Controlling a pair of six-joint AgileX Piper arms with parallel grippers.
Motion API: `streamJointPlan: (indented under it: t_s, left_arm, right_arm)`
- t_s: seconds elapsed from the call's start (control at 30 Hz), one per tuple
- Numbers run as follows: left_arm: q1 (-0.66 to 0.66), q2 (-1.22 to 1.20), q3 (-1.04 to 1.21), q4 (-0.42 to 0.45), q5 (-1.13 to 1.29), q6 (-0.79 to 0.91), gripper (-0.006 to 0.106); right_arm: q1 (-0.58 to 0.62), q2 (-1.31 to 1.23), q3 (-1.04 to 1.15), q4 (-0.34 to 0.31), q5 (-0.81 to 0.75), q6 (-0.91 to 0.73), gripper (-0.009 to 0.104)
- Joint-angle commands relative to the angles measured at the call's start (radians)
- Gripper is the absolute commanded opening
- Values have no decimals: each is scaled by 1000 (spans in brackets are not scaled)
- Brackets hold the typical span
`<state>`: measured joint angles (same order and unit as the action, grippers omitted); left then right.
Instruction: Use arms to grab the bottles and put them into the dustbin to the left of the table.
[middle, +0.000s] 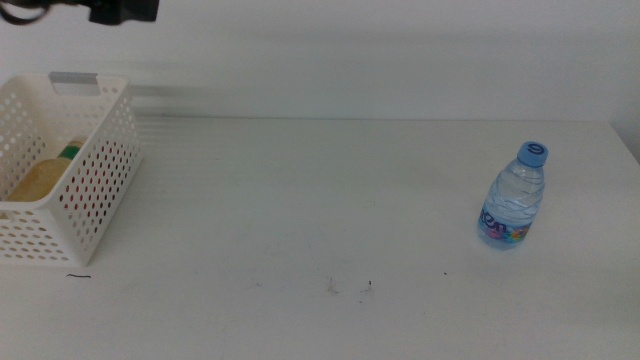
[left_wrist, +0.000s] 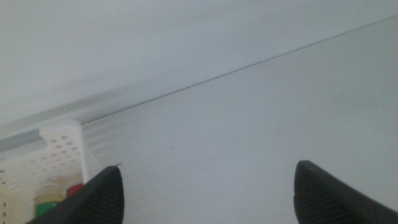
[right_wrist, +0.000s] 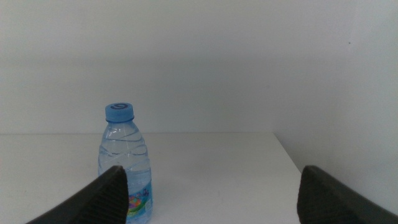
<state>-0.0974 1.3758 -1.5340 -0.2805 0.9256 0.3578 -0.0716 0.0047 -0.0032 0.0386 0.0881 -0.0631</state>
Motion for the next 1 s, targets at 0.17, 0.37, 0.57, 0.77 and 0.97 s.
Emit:
streamJointPlan:
  t_s: [0.17,0.37,0.57,0.77,0.97]
  left_arm:
    - [-56,-147,53,-72,97,65,94]
    - [-161,-316,285,-65,-95,60,94]
    - [-238,-491,526,-70,-236,0,94]
    - [-305,-694,708,-98,-310,-17,94]
    - [-313,-791,734,-104,-300,-26,94]
  right_arm:
    - [-8,-5,3,-2,-7,-5,88]
    - [-8,-5,3,-2,-7,-5,88]
    - [-8,-5,3,-2,-7,-5,88]
    - [-8,-5,3,-2,-7,-5,88]
    - [-8,-5,3,-2,-7,-5,88]
